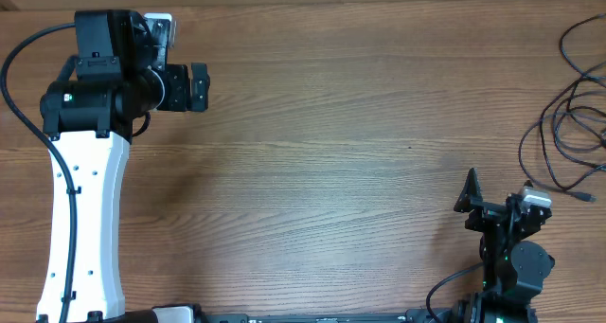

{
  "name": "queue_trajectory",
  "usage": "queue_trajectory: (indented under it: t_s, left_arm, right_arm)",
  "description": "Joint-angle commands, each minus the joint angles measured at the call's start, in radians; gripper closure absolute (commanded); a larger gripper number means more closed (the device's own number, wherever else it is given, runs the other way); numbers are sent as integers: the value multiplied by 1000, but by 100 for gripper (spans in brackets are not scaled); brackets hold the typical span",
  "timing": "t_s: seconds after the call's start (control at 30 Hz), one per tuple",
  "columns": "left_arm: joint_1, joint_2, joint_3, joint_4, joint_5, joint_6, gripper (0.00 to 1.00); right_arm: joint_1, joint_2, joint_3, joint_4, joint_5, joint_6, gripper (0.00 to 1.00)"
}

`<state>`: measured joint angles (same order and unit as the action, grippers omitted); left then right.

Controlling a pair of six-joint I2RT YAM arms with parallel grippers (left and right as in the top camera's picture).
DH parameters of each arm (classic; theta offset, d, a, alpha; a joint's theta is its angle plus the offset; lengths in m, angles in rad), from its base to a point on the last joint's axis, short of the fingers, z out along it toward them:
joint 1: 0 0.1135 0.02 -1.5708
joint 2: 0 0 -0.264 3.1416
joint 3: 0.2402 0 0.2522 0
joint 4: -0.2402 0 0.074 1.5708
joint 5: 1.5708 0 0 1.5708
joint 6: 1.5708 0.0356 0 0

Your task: Untangle cables

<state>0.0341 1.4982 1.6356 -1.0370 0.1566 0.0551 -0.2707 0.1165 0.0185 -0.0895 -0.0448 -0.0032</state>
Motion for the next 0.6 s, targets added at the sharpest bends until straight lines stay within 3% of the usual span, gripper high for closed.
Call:
queue_trajectory:
  t_s: [0.0, 0.57]
  left_arm:
    - [-2, -1, 18, -14, 2, -11, 0]
    - [-2, -1, 18, -14, 2, -28, 0]
  right_arm:
    - [46, -41, -10, 6, 7, 3, 0]
    - [307, -114, -10, 7, 7, 3, 0]
